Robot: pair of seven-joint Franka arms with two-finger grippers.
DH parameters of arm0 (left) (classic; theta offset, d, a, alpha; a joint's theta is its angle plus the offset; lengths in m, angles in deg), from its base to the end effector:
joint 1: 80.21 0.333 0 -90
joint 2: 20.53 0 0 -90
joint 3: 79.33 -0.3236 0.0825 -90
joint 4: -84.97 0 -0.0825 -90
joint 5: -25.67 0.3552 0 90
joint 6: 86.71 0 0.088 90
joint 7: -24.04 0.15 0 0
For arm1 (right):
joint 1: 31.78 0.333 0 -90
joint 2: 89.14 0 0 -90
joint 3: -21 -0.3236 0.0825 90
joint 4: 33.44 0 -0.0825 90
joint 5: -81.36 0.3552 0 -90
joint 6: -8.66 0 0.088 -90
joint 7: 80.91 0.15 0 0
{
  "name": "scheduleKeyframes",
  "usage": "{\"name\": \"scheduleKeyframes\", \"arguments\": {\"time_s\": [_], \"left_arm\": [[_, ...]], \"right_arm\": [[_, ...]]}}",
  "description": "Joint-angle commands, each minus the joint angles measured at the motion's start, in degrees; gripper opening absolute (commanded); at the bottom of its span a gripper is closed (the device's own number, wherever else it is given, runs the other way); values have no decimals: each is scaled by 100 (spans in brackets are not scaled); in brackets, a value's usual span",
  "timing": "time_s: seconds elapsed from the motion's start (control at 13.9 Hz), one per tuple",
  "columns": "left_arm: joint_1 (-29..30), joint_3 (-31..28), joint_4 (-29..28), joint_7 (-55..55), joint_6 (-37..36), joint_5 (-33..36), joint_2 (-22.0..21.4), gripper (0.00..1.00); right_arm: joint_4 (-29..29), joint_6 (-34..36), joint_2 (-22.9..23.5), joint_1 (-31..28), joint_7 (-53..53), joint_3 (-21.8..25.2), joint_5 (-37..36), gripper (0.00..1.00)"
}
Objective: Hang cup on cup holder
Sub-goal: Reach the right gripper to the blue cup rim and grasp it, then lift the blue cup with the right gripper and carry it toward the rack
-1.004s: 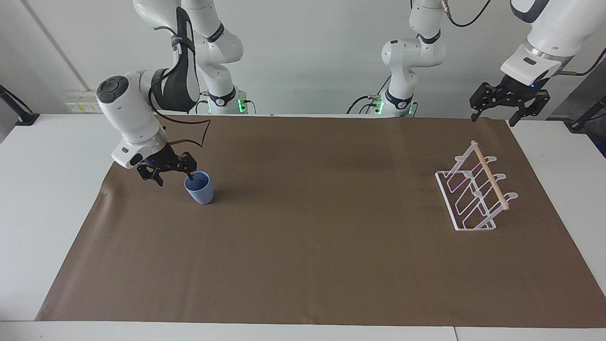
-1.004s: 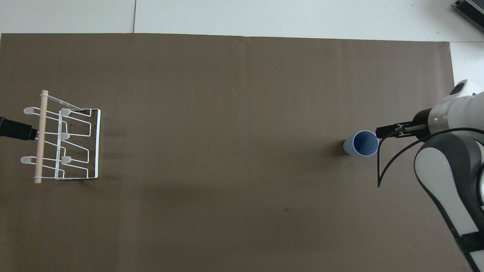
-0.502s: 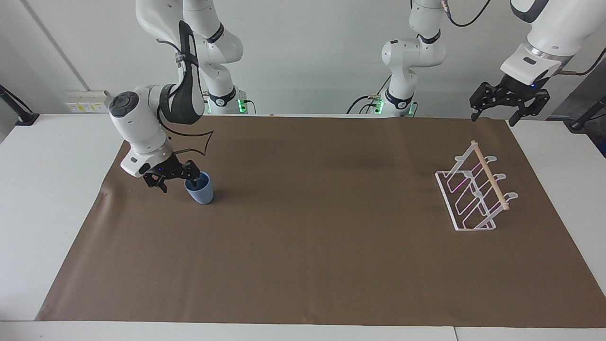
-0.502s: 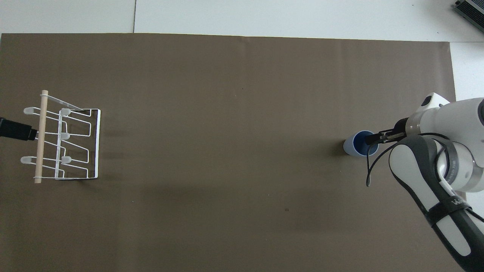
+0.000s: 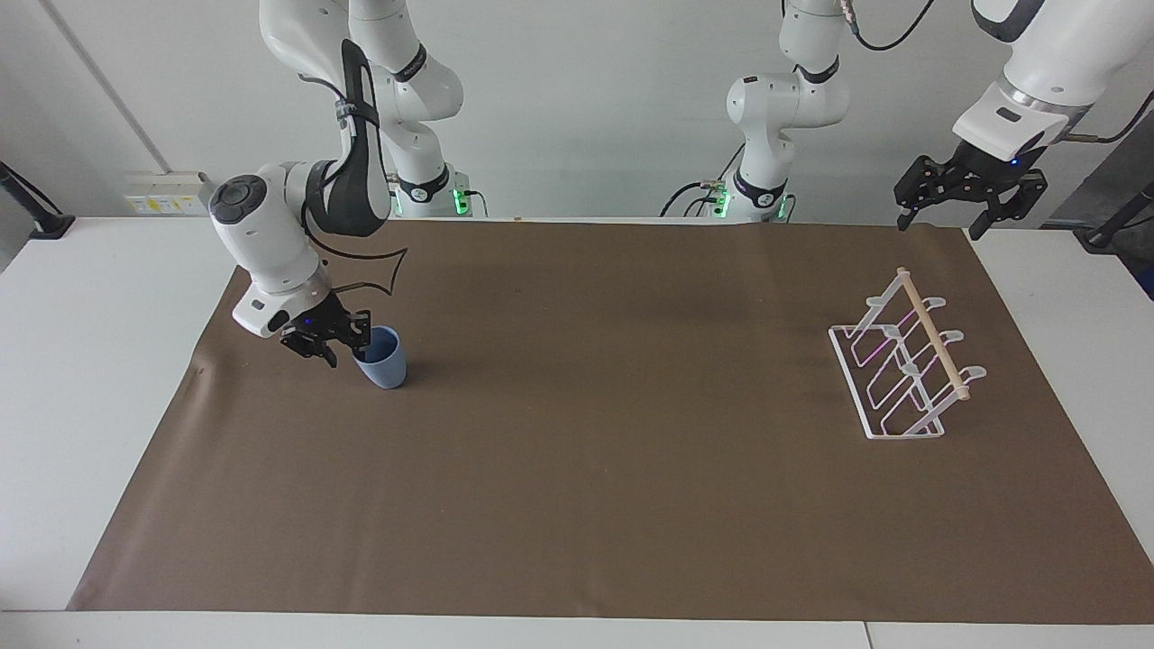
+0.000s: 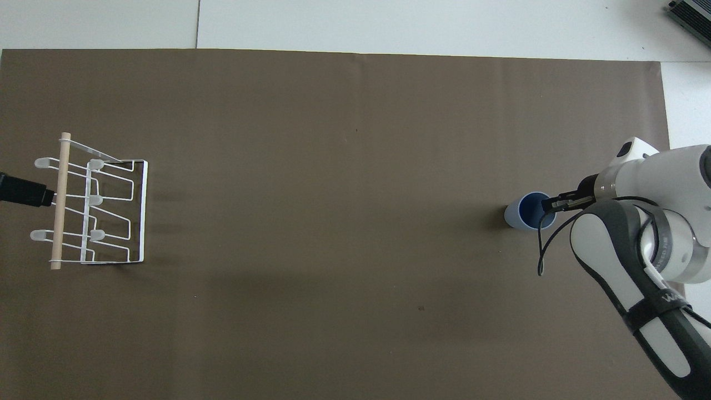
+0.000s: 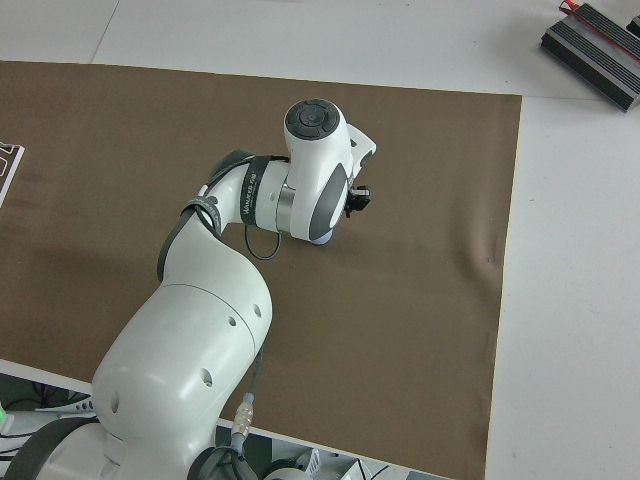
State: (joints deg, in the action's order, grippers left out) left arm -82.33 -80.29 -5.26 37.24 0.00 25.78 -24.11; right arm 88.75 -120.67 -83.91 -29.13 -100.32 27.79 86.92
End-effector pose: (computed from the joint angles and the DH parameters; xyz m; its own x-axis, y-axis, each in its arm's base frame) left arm 0.5000 -0.0095 0.6143 0.9688 -0.2479 0.0008 -0.2479 -0.9688 -0.0011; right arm 0.5360 -0.0325 0.3509 0.9776 0.2039 0.0524 0.2065 -0.9771 -0.0518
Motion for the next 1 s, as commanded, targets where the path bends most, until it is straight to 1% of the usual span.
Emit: {"name": "scheduleKeyframes", "arguments": {"time_s": [0.0,0.22,0.36,0.5,0.72,0.79,0.86,0.93], "left_arm": [[-78,-53,-179,60,127,-29,-143,100],[-78,-53,-179,69,136,-29,-143,100],[-87,-53,-179,69,136,-29,-143,100],[-87,-53,-187,86,154,-29,-143,100],[-87,-53,-187,95,145,-29,-143,100],[-87,-53,-187,95,145,-29,-143,100],[-87,-53,-187,95,145,-29,-143,100],[-87,-53,-187,104,145,-29,-143,100]], "right_arm": [[156,-92,-127,-10,-55,-11,156,0],[86,-5,-119,-10,-54,-28,156,0],[-124,188,-127,-10,-63,-55,156,0],[-571,792,-162,-10,-89,-64,182,0],[-1274,1663,-206,-10,-133,-99,717,0],[-1520,1927,-189,-10,-133,-107,771,0],[-1740,2103,-171,-1,-116,-134,928,0],[-1873,2227,-180,-1,-116,-143,1286,0]]}}
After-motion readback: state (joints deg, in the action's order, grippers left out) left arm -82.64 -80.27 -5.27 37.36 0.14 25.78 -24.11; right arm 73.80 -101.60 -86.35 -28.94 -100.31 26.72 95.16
